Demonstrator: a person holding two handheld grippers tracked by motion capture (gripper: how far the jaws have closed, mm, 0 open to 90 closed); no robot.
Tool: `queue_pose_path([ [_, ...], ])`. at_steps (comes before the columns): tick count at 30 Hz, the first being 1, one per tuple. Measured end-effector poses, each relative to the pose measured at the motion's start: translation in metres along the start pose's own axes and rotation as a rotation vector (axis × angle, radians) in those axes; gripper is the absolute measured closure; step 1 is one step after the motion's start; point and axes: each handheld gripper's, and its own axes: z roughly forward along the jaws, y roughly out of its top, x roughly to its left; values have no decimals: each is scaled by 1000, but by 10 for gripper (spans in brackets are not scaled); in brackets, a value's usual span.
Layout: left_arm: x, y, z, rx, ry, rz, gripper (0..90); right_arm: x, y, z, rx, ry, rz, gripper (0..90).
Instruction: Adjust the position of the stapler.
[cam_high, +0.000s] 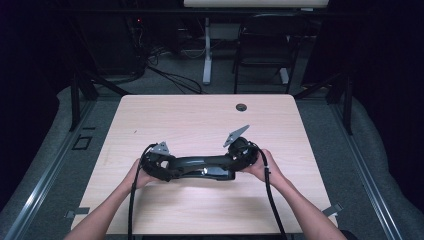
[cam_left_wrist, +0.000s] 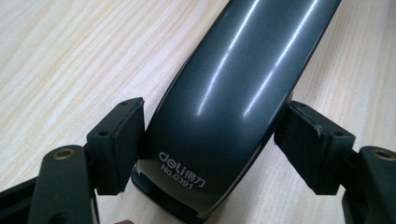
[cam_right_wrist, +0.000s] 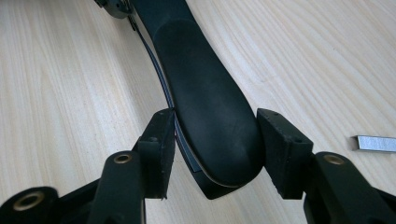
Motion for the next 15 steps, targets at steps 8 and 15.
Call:
queue_pose_path([
  [8,-8,0,-1,15,-4,-3,274,0,-2,-1,-3,18,-6,484],
  [15,-14,1,-1,24,-19,12,291,1,-4,-3,6,32,-15,484],
])
